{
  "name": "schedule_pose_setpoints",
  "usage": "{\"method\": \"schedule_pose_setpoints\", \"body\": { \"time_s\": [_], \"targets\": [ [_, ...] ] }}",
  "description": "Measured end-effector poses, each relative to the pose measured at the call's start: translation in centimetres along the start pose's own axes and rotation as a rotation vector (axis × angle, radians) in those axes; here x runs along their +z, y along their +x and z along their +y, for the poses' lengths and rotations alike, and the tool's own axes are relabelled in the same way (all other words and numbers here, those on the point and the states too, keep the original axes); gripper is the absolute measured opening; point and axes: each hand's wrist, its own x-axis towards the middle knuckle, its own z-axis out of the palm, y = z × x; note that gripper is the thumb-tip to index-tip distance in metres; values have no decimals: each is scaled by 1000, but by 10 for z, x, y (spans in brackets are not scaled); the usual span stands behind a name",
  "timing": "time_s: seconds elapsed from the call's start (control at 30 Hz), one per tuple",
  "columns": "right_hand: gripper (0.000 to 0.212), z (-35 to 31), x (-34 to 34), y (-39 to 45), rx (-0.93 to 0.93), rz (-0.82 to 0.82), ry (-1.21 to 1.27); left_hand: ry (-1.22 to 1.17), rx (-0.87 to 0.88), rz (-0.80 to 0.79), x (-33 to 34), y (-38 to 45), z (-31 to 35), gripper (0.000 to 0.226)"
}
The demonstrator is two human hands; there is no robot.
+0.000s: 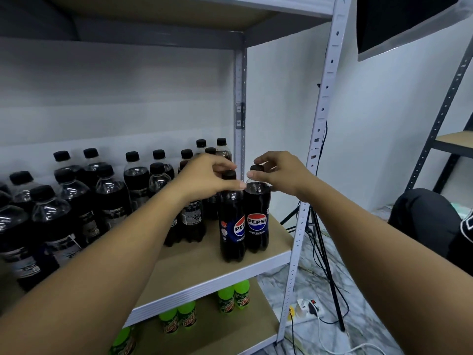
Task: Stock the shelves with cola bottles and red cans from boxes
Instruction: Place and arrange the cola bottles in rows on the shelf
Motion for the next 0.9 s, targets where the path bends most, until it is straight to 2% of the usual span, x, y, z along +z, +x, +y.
{"method": "schedule_pose_setpoints", "body": {
  "time_s": [0.07,0.13,0.33,0.4,0.47,0.6,0.63,0.77,0.9],
  "targets": [
    [48,0,4,-2,-34,82,-135,-57,14,90,13,-10,-8,41],
    [44,1,7,-4,-61,107,-161,-143,39,145,22,-16,-15,31],
    [24,10,8,-6,-49,11,23,-318,26,78,21,-14,-25,40],
    [31,12,11,-8,-46,14,72,-335,25,87,23,-15,-28,41],
    [46,16,16,-12,-50,44,132,-366,21,121,30,-19,-31,50],
    [74,37,38,-37,-24,87,291,-476,-60,182,66,-45,-48,95],
    [78,46,46,-44,0,69,330,-492,-80,186,79,-54,-54,97],
    [81,86,80,-63,47,-8,291,-471,-133,301,123,-77,-71,81],
    [69,103,101,-70,15,101,219,-497,-127,318,129,-75,-83,70]
  ]
}}
